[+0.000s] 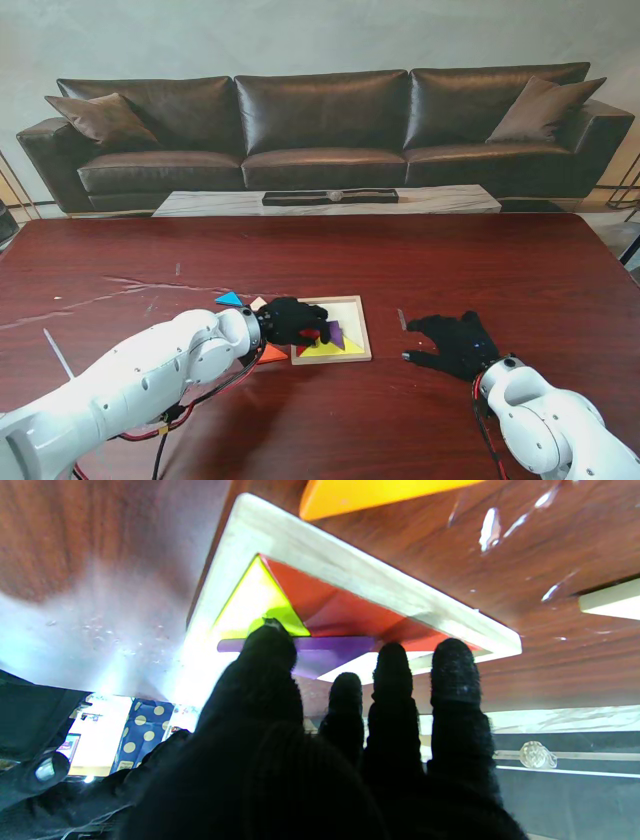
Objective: Assemble the tangram pieces into a square
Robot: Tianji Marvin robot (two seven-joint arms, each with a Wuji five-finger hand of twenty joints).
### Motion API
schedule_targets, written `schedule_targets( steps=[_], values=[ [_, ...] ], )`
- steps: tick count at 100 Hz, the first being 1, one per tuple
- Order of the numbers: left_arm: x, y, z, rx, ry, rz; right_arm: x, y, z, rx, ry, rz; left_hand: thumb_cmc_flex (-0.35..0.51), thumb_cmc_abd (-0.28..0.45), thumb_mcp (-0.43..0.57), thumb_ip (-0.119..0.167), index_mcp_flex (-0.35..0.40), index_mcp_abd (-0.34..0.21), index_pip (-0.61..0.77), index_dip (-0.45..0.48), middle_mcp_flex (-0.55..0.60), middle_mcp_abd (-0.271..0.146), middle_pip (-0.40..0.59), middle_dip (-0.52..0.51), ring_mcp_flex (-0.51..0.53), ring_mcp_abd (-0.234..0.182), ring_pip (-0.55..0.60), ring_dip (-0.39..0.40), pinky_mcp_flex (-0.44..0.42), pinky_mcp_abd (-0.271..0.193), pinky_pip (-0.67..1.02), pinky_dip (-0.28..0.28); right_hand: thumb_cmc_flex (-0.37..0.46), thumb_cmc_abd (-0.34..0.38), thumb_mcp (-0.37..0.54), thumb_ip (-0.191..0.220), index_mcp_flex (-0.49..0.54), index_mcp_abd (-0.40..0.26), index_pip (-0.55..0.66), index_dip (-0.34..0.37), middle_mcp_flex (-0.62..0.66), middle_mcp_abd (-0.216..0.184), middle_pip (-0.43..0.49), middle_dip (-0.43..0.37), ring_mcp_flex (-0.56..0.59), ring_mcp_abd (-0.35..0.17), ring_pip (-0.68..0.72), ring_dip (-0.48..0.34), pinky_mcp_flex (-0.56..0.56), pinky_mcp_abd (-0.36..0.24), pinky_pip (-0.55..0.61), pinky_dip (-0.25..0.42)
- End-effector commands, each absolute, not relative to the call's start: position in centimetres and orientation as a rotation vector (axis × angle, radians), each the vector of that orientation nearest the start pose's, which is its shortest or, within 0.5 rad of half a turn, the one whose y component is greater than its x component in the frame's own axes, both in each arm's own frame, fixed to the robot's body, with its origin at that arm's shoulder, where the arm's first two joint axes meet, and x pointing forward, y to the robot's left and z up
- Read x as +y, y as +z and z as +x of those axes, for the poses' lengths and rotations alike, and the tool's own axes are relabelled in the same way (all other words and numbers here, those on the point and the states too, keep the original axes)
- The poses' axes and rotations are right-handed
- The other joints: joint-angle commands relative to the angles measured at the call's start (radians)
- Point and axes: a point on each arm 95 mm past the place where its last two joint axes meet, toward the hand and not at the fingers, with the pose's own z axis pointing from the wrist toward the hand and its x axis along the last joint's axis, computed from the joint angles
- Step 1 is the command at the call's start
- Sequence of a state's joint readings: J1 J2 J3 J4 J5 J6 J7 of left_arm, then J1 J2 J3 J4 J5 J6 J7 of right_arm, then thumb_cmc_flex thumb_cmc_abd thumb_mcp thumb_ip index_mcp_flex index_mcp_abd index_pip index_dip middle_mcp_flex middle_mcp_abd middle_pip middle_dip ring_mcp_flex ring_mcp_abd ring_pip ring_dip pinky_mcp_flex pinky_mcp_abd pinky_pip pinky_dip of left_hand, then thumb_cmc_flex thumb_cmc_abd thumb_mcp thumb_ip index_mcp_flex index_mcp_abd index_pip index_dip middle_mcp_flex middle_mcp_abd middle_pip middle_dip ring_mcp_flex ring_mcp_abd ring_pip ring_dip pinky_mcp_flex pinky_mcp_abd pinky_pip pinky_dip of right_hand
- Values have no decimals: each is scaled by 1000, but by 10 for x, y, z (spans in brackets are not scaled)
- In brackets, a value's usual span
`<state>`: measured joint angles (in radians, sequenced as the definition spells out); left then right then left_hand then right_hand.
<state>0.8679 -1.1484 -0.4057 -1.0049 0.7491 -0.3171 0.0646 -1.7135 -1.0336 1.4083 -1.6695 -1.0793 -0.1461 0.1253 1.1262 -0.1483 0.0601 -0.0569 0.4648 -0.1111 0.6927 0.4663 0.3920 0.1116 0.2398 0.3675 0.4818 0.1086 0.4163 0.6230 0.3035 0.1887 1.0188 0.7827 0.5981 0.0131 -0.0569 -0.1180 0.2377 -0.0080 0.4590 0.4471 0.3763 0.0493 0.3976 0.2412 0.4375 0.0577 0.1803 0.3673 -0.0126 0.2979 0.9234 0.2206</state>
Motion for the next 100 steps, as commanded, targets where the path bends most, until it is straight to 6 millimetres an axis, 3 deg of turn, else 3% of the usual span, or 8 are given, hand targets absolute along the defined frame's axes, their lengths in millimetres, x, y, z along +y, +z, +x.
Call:
schedule_targets(
  steps=[1,19,23,43,57,100],
  values=[
    [-112,-364,485,2169,-1571,-820,-63,-335,371,1682,1285,1201,42,1,-8,31,-5,6,-20,0,-4,-23,13,-3,-14,-16,-4,-3,3,0,1,0,6,25,4,27,-28,9,-13,-6,11,2,8,1,18,-3,6,9,-12,22,-2,-13],
    [-119,-364,492,2167,-1587,-825,-64,-335,370,1682,1282,1204,40,5,-7,32,-14,29,-40,-1,3,-24,17,0,-14,-8,-4,-3,1,-1,1,0,8,24,4,27,-28,8,-12,-6,10,1,8,2,19,-1,6,9,-12,22,-2,-13],
    [-121,-364,494,2168,-1592,-823,-64,-335,370,1683,1281,1204,40,5,-6,32,-14,30,-42,1,7,-24,19,1,-7,-28,-1,-2,3,-1,2,0,9,25,4,27,-28,9,-12,-6,12,1,9,2,20,-2,7,9,-12,22,-2,-13],
    [-127,-366,505,2182,-1589,-841,-66,-336,369,1682,1277,1206,51,1,-1,31,-5,53,-41,8,38,-34,30,7,5,-30,0,-3,11,-3,4,-1,9,26,4,27,-29,8,-12,-6,12,1,9,2,22,-3,7,9,-11,22,-1,-13],
    [-127,-366,512,2196,-1575,-848,-67,-336,369,1683,1274,1206,64,-4,2,30,14,101,-42,-2,82,-61,39,11,15,-33,2,-4,17,-7,6,-3,9,27,3,27,-29,8,-13,-6,13,-1,9,2,23,-3,7,10,-11,24,-1,-13],
    [-128,-363,523,2209,-1493,-810,-68,-337,368,1689,1274,1210,54,19,-4,30,5,146,-89,-37,44,-40,33,14,7,-38,2,-6,15,-8,10,-6,11,26,4,28,-30,7,-13,-6,14,1,8,2,23,-7,7,10,-12,24,-1,-13]
  ],
)
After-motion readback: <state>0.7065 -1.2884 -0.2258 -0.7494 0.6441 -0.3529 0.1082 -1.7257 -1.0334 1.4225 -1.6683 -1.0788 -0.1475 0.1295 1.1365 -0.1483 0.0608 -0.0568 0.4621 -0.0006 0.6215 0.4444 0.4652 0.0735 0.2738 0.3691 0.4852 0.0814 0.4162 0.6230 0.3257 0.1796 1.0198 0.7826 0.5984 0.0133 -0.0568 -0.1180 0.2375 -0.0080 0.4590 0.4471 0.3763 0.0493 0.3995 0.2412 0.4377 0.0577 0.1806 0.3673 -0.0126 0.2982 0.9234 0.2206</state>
